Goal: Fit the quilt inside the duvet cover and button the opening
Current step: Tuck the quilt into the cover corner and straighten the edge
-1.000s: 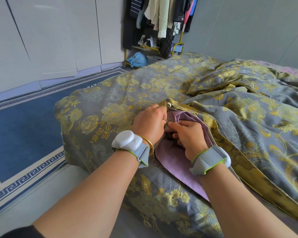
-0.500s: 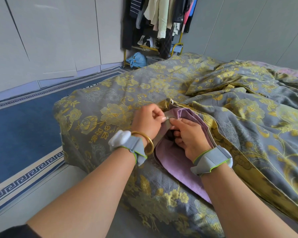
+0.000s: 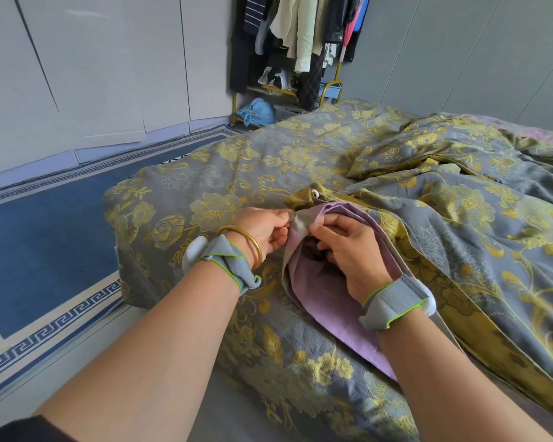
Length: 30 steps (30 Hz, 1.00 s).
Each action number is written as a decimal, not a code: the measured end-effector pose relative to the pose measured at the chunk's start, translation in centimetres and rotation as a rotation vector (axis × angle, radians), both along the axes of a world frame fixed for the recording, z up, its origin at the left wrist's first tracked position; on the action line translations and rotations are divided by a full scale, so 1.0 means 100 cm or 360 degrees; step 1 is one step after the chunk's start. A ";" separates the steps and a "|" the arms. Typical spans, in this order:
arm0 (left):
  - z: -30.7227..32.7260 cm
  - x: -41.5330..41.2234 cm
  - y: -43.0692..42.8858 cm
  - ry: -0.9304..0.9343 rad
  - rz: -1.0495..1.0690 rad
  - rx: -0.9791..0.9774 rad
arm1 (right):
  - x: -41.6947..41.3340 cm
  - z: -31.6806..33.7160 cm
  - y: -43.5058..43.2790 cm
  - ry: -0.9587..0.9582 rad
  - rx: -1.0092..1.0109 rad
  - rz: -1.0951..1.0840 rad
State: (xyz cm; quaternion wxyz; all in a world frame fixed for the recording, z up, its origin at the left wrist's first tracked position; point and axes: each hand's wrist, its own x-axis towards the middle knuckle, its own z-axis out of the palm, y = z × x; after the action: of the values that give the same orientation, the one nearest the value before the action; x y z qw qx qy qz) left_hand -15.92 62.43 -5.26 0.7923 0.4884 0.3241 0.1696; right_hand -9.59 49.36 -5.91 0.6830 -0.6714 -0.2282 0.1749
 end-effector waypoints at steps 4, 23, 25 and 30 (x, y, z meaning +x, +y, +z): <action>0.002 -0.010 0.008 0.0250 -0.0145 0.0912 | -0.003 -0.002 0.003 -0.0055 -0.0140 0.0288; -0.020 -0.010 0.015 0.0497 0.0365 0.1379 | -0.030 -0.029 -0.017 -0.1166 -0.1082 0.0164; -0.021 -0.009 0.017 0.0479 0.0284 0.1344 | -0.028 -0.028 -0.019 -0.1090 -0.1092 0.0260; -0.030 -0.016 0.023 0.0713 -0.0091 0.1554 | -0.025 -0.022 -0.023 -0.1004 -0.1111 0.0559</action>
State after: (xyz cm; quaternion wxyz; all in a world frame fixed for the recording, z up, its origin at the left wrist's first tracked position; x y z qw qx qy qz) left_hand -17.55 64.77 -8.29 0.3888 0.8328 0.3551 0.1708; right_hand -12.05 47.04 -8.08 0.2756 -0.8315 -0.4611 0.1417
